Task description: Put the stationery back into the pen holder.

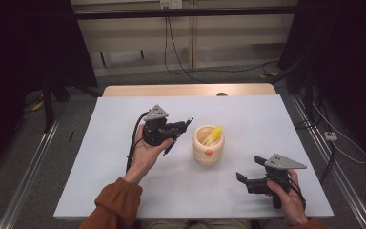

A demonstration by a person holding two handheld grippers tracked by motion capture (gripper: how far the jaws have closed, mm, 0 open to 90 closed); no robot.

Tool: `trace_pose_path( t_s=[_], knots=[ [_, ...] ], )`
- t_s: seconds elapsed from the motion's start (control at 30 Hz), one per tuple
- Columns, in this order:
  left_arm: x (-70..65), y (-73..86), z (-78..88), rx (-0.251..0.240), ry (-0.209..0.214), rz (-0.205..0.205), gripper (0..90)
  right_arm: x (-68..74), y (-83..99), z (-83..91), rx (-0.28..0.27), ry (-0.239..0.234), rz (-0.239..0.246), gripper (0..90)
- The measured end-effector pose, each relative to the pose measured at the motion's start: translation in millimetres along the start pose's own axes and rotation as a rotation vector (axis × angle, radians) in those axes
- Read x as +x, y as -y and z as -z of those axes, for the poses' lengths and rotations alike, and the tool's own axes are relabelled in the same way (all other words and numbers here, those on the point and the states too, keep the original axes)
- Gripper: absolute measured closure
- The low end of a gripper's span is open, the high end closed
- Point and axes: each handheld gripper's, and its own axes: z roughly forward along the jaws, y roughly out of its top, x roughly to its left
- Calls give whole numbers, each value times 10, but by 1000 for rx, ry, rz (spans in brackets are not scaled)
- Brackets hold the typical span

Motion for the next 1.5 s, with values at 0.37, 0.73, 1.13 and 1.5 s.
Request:
trace_pose_path(
  t_s=[0.37,0.73,1.13,1.5],
  knots=[
    [-95,-89,64,-44,45,-26,804,-5,2,1,2,1,-4,42],
    [-170,-205,142,-111,72,-27,803,-13,1,2,2,5,-6,42],
    [-252,-310,22,-173,121,-34,803,-14,1,3,1,7,-8,42],
    [-291,-379,-139,-183,125,-31,803,-17,3,6,0,9,-10,42]
  ],
)
